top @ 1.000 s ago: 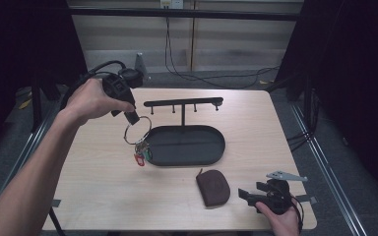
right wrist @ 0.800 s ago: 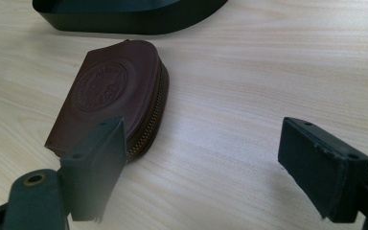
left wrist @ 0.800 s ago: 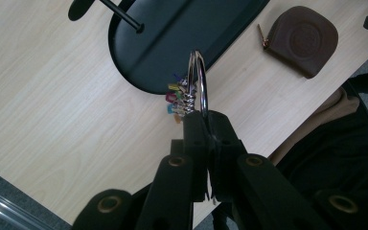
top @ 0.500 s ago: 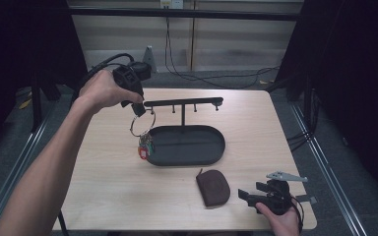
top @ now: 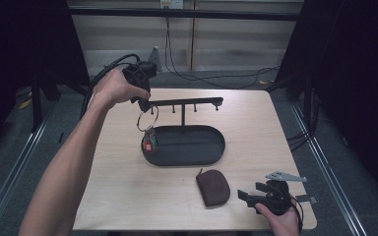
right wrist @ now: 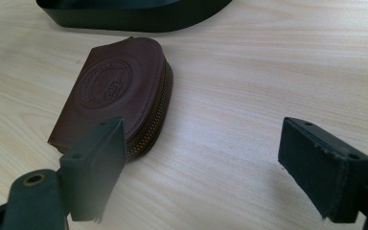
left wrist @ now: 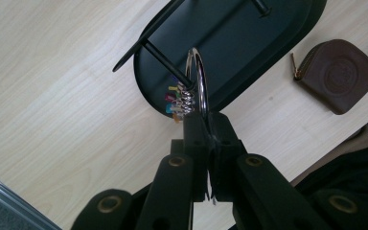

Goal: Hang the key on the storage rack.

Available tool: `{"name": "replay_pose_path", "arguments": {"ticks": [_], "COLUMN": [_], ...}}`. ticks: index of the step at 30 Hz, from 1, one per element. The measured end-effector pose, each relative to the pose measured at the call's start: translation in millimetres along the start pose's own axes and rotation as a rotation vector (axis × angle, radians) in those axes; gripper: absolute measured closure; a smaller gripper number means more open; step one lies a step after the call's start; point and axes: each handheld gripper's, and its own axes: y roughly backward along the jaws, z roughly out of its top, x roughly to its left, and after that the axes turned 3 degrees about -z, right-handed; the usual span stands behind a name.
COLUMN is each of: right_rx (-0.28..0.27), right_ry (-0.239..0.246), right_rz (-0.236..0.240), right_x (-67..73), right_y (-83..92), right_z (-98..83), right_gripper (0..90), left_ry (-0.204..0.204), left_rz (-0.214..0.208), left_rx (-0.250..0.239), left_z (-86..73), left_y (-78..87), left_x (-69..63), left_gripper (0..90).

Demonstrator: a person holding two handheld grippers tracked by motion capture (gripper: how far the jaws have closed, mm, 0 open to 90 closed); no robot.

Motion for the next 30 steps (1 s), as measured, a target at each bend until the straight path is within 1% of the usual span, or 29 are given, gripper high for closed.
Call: {"name": "replay_pose_path", "arguments": {"ticks": [3,5,6,7,8,10,11,12,15,18,24,25,28,30], "right_rx": [0.0,-0.001,-0.002,-0.003,-0.003,0.0,0.0,-0.001,-0.001,-0.002,-0.001,0.002,0.002,0.004], "right_ry": [-0.004,-0.004,0.0,-0.001,-0.001,-0.006,-0.007,-0.006,-0.008,-0.001,-0.003,-0.004,-0.004,-0.011], "right_rz": [0.002,0.002,0.0,0.001,0.001,0.003,0.004,0.004,0.004,0.004,0.005,0.006,0.007,0.006], "right_x": [-0.4,-0.3,0.0,0.4,0.4,-0.3,-0.5,-0.6,-0.4,-0.2,-0.5,-0.4,-0.5,-0.9], "right_y": [-0.2,0.0,0.4,0.8,0.8,0.2,0.2,0.2,0.2,0.0,-0.2,-0.7,-0.8,-0.8], "right_z": [0.1,0.0,-0.2,-0.4,-0.4,-0.2,-0.1,-0.2,-0.2,-0.3,-0.3,-0.2,-0.2,-0.1], "right_gripper": [16.5,16.5,16.5,16.5,16.5,16.5,16.5,16.5,16.5,16.5,16.2,16.1,16.1,16.1], "left_ry": [0.003,-0.01,-0.001,0.003,0.003,0.006,0.011,0.025,0.028,0.032,0.041,0.044,0.035,0.044], "left_rz": [-0.005,-0.011,-0.004,-0.001,-0.001,0.003,-0.002,-0.011,-0.018,-0.017,-0.017,-0.012,-0.012,-0.011], "left_rx": [-0.004,-0.018,-0.019,-0.024,-0.024,-0.01,-0.007,0.001,-0.009,0.0,0.017,0.012,0.002,-0.001], "left_z": [1.0,2.3,2.9,4.3,4.3,4.9,5.2,5.1,4.2,3.2,3.9,4.1,3.7,2.0], "left_y": [-1.5,-2.1,-3.2,-6.7,-6.7,-9.1,-11.0,-14.4,-16.8,-19.8,-24.2,-23.8,-22.2,-21.0], "left_x": [3.9,6.5,7.5,11.1,11.1,13.9,15.6,18.9,21.1,20.1,18.4,18.2,18.2,19.4], "left_gripper": [88.1,88.1,88.1,88.1,88.1,88.0,88.0,88.0,87.9,87.5,86.4,86.2,86.2,84.7]}}
